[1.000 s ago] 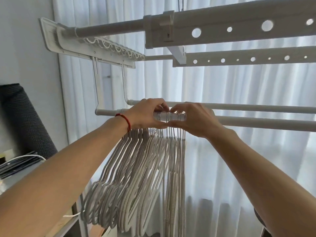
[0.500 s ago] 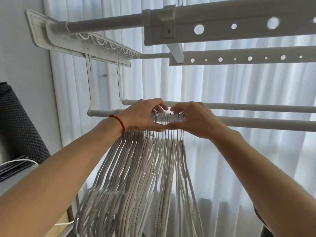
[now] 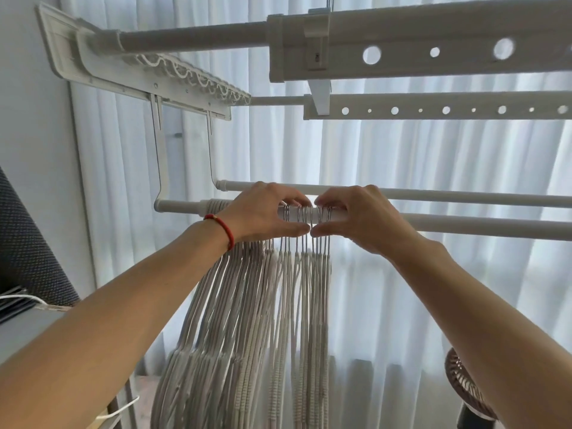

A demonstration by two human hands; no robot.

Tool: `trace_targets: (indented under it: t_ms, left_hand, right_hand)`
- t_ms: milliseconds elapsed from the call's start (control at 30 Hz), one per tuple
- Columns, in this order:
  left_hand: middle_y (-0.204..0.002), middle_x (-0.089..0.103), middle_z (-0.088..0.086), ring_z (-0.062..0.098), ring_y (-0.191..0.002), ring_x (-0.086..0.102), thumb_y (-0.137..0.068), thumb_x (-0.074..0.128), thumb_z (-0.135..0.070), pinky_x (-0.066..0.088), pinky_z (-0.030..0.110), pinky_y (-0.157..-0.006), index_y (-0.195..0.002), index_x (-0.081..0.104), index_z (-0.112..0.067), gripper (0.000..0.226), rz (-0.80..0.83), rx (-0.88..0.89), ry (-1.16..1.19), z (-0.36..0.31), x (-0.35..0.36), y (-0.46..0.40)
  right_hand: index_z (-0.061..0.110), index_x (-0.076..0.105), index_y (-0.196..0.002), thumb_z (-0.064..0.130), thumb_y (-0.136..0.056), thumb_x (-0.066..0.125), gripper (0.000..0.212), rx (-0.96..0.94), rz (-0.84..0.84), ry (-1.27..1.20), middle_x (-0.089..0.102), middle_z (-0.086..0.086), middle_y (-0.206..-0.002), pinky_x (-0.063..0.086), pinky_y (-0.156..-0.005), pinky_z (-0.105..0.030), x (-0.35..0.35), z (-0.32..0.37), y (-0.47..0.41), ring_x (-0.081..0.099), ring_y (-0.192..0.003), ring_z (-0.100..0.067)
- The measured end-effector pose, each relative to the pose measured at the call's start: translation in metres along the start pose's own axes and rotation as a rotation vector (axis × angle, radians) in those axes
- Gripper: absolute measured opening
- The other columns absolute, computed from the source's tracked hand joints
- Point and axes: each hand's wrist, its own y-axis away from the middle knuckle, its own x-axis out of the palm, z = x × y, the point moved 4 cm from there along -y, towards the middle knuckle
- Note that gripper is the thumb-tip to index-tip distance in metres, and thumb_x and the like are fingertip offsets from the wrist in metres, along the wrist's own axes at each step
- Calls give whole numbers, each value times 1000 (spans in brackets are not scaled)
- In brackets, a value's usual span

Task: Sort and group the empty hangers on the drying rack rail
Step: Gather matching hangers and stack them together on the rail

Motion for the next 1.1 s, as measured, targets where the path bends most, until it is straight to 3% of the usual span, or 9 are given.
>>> trace_targets:
  t_ms: [167,267,367,533,767,900,967,1033,1100]
  left_hand:
    - [-116,70,-14,-2,-103,60,-73,79,-62,47,22,-96,-129,65,-33,64,51,18,8,-3,0,-3]
    - [-129,67,-13,1,-114,59,-73,85,-52,44,22,-100,-136,59,-32,71,143,-4,48,2,-3,-4]
    - [-126,68,-17,0,-111,61,-73,87,-44,41,15,-92,-136,59,-33,71,187,11,46,6,-6,-5]
    - [-117,70,-22,-19,-107,57,-70,91,-34,38,6,-88,-131,62,-36,67,178,22,116,10,-7,-7]
    - [-118,68,-21,-8,-109,63,-67,93,-35,45,16,-91,-127,59,-45,70,172,25,127,15,-10,-8]
    - [-120,66,-26,-15,-109,57,-68,92,-33,40,10,-89,-130,58,-43,72,181,37,93,14,-12,-5]
    - [-132,60,-25,-12,-117,53,-70,92,-34,36,12,-97,-138,53,-40,79,209,59,45,12,-18,-4]
    - [-143,53,-18,-1,-127,47,-70,90,-39,32,20,-104,-146,47,-36,88,228,62,-83,15,-29,-3]
    - [-140,58,-13,4,-126,51,-70,89,-43,37,24,-105,-147,47,-32,88,267,-4,-144,23,-40,1]
  right_hand:
    - [30,75,-110,51,-70,87,47,0,15,10,75,6,-85,52,-74,-35,1,-1,-1,66,-80,-18]
    - [29,73,-114,53,-71,86,51,-22,62,40,72,11,-87,52,-73,-31,2,2,-5,66,-83,-16]
    - [28,73,-113,52,-69,88,52,-36,75,34,63,19,-77,44,-66,-18,4,6,-8,63,-75,-7]
    - [27,74,-107,52,-70,87,46,-71,40,32,71,8,-78,51,-67,-30,10,11,-11,65,-72,-15]
    - [26,77,-108,48,-68,89,47,-78,57,-20,78,2,-92,54,-81,-40,17,22,-23,71,-87,-21]
    - [27,75,-109,51,-70,88,47,-87,102,-28,77,9,-94,50,-75,-31,22,24,-24,68,-86,-14]
    - [27,71,-119,55,-69,87,60,-80,143,-32,76,8,-107,50,-80,-27,20,23,-24,69,-96,-11]
    - [24,63,-133,56,-66,88,78,-40,194,-26,72,4,-125,53,-95,-33,13,18,-23,67,-114,-11]
    - [27,67,-126,58,-68,86,69,-16,227,29,75,4,-109,56,-89,-36,8,14,-22,69,-100,-12]
